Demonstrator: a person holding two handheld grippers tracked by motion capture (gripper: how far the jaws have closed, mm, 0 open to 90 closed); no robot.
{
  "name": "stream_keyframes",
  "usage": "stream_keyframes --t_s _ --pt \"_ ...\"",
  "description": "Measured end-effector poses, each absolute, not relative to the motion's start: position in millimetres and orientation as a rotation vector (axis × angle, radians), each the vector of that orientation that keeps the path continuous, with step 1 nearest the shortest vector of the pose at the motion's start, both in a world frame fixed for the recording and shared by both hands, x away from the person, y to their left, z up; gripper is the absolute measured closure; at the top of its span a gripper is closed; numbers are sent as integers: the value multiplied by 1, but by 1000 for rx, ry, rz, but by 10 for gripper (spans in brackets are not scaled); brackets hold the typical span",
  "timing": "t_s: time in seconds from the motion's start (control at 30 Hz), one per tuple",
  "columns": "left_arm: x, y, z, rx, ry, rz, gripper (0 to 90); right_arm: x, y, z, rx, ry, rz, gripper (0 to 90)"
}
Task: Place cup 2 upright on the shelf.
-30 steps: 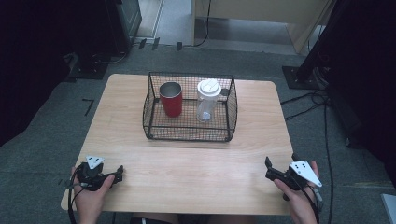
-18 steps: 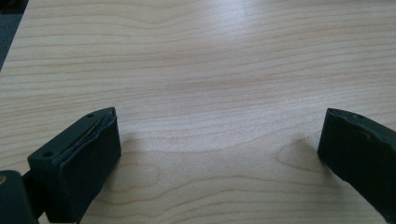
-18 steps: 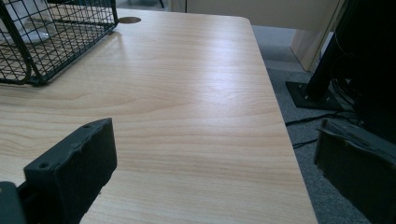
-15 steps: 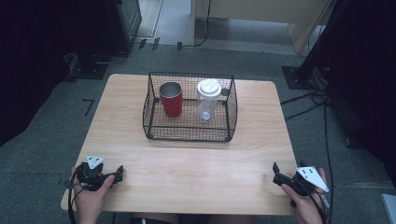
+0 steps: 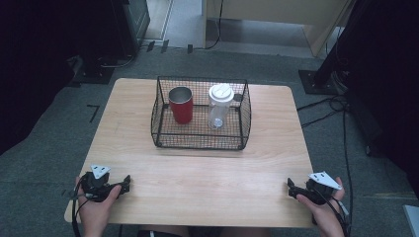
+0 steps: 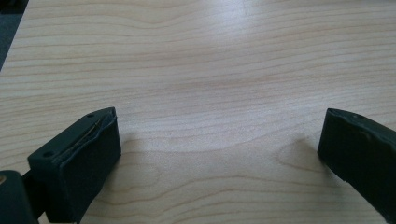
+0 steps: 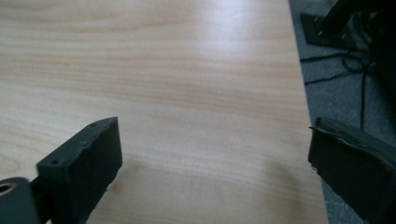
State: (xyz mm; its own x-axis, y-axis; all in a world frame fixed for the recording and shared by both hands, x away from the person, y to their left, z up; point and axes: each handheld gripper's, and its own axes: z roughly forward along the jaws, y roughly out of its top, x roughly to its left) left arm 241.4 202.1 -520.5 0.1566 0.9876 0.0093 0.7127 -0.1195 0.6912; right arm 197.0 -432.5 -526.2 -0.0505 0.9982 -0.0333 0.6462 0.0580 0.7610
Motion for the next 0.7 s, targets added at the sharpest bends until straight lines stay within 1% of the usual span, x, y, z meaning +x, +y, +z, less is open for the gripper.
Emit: stream_keyframes --t_s 0.33,0.7 --pt "241 202 -521 1895 1612 657 1 200 -437 -528 1709 1803 807 58" --pt "242 202 -520 1895 1613 657 1 199 -436 -528 1701 1809 809 63"
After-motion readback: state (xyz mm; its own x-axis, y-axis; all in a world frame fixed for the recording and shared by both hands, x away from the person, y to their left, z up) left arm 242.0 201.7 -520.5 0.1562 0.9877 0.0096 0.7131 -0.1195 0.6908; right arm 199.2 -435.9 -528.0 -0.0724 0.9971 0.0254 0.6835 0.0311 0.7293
